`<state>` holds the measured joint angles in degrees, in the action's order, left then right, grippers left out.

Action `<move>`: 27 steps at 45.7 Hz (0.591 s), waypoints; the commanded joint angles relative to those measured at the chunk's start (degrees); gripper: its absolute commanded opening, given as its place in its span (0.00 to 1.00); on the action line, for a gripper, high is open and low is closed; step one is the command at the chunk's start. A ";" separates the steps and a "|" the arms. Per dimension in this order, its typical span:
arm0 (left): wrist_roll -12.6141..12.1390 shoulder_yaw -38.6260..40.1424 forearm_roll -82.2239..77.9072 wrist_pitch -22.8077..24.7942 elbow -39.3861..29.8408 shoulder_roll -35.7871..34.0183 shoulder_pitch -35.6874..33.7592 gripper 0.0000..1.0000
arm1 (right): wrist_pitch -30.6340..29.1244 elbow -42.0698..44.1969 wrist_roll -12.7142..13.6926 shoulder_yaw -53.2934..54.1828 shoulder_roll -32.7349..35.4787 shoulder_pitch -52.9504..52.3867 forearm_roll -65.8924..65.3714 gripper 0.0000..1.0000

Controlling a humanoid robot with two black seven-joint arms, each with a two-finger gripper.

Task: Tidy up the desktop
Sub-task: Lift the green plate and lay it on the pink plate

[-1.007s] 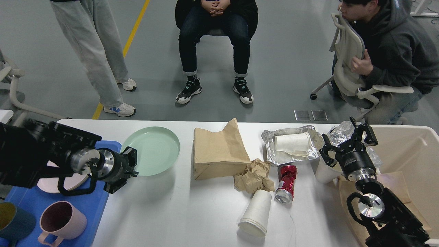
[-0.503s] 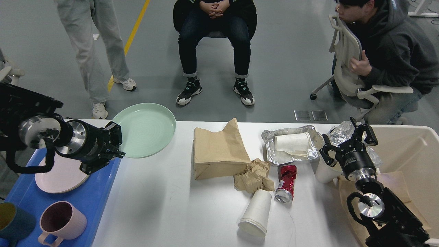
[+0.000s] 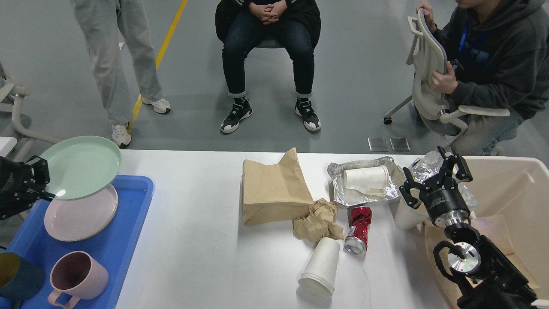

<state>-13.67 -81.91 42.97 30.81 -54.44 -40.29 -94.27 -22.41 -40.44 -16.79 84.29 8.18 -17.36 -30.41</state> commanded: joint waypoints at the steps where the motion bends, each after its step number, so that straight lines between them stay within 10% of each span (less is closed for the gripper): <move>1: -4.60 7.98 0.01 1.62 12.23 -0.67 12.33 0.00 | 0.00 0.01 0.00 0.00 0.08 -0.04 0.00 1.00; 11: -9.97 20.11 -1.13 0.83 26.31 0.47 27.64 0.00 | 0.00 0.01 0.00 0.00 0.00 -0.04 -0.08 1.00; 27: -9.44 22.93 -5.26 -7.79 29.57 6.71 31.07 0.00 | 0.00 0.01 0.00 0.00 0.00 -0.04 -0.08 1.00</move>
<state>-23.20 -60.46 38.12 24.77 -25.11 -34.71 -63.82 -22.41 -40.42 -16.79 84.29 8.18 -17.39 -30.48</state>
